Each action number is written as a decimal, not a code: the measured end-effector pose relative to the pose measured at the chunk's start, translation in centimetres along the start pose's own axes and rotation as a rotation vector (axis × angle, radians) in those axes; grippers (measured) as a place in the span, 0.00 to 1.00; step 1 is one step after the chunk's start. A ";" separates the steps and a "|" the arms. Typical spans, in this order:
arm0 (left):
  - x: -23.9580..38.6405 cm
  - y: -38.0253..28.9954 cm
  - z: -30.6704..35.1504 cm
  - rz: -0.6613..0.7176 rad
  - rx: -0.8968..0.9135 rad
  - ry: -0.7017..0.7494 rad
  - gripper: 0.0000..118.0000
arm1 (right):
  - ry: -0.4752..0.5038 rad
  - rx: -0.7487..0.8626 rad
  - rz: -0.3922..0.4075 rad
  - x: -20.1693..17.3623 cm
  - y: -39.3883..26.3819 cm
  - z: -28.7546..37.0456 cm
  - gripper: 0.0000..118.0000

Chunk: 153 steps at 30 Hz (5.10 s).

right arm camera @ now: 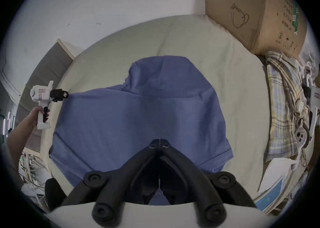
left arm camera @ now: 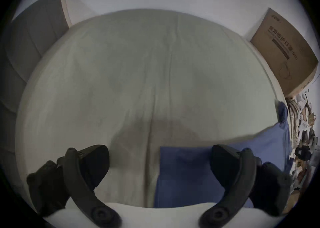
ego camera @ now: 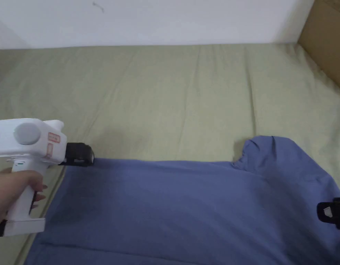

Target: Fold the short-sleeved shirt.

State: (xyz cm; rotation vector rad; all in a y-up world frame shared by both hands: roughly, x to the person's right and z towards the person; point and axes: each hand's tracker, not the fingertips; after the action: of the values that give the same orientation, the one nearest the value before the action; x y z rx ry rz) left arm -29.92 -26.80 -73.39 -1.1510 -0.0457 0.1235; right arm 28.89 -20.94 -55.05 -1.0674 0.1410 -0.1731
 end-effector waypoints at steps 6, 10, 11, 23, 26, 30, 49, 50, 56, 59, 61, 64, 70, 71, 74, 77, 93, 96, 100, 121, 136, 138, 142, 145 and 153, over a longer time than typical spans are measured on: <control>0.8 -1.1 5.0 -0.125 0.123 -0.096 0.02 | 0.003 0.028 -0.038 1.0 1.1 -1.1 0.00; 2.4 -2.1 6.9 -0.136 0.102 -0.119 0.01 | 0.013 0.085 -0.064 1.8 3.9 -2.2 0.00; 2.4 -2.1 7.0 -0.133 0.099 -0.120 0.01 | 0.006 0.104 -0.067 1.9 5.1 -2.6 0.00; 0.8 -1.7 7.7 -0.083 0.117 -0.102 0.01 | -0.137 -0.033 -0.010 4.2 14.7 -12.0 0.92; 1.0 -2.2 7.3 -0.078 0.089 -0.109 0.01 | -0.154 -0.101 0.041 3.1 14.3 -12.6 0.24; 1.0 -2.7 7.1 -0.074 0.073 -0.119 0.01 | -0.181 0.020 0.047 3.4 13.7 -9.8 0.00; -0.8 -9.8 20.4 0.010 0.160 -0.238 0.01 | 0.075 0.197 -0.098 4.7 5.2 8.7 0.00; -0.9 -10.7 21.2 0.008 0.158 -0.243 0.01 | 0.076 0.195 -0.100 4.8 4.0 9.5 0.00; -1.2 -17.5 23.6 -0.002 0.124 -0.262 0.01 | 0.072 0.112 -0.081 4.5 -4.2 12.4 0.00; -2.0 -20.4 23.0 -0.008 0.090 -0.250 0.01 | 0.062 0.056 -0.066 4.2 -8.0 12.7 0.00; -2.5 -22.7 21.8 -0.005 0.051 -0.230 0.01 | 0.064 0.006 -0.082 4.2 -10.4 11.8 0.00; -2.7 -25.3 19.7 -0.006 -0.012 -0.227 0.01 | 0.025 -0.053 -0.108 4.7 -12.5 9.9 0.00; -3.2 -27.8 18.2 0.052 -0.015 -0.219 0.12 | -0.032 -0.033 -0.060 3.8 -13.7 8.3 0.14; -3.1 -27.9 18.7 0.050 0.008 -0.211 0.29 | -0.069 -0.018 -0.014 3.1 -13.5 8.7 0.38; -2.8 -27.7 20.8 0.067 0.089 -0.194 0.84 | -0.190 0.054 0.127 -0.1 -12.8 10.0 0.98; -1.4 -27.4 23.8 0.107 0.241 -0.192 1.00 | -0.211 0.175 0.151 -2.8 -11.5 11.7 0.99; 6.1 -25.4 22.3 0.051 0.359 0.024 0.00 | -0.219 0.230 0.139 -17.2 -9.5 4.3 0.00; 5.0 -25.7 21.7 0.058 0.341 -0.013 0.00 | -0.279 0.224 0.155 -18.0 -8.7 4.1 0.00; -2.2 -24.9 19.9 0.206 0.211 -0.450 0.00 | -0.359 0.186 0.166 -18.7 -8.0 2.9 0.00; -9.9 -25.5 6.1 0.539 0.057 -1.115 0.84 | -0.221 0.060 0.128 -17.1 -8.2 1.0 0.00; -10.0 -26.8 16.5 0.265 0.174 -0.325 0.02 | -0.159 0.026 0.120 -16.0 -8.7 1.2 0.01; -11.6 -27.4 18.1 0.292 0.192 -0.185 0.02 | -0.146 0.028 0.134 -16.2 -8.6 1.4 0.01; -10.9 -27.3 20.4 0.230 0.176 0.002 0.03 | -0.109 0.037 0.124 -16.9 -8.8 1.8 0.01; -6.4 -26.0 22.0 0.221 0.213 -0.157 0.03 | -0.084 0.040 0.131 -17.4 -9.2 2.2 0.01; 10.7 -22.7 16.0 0.107 0.009 -0.581 0.29 | -0.040 0.019 0.156 -17.6 -9.7 2.3 0.01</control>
State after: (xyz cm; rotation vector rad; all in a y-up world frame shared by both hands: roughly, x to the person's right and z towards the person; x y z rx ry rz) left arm -19.26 -20.12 -46.49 -1.0770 -0.4974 0.5497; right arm 11.41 -19.88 -44.95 -1.0358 0.1858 -0.0126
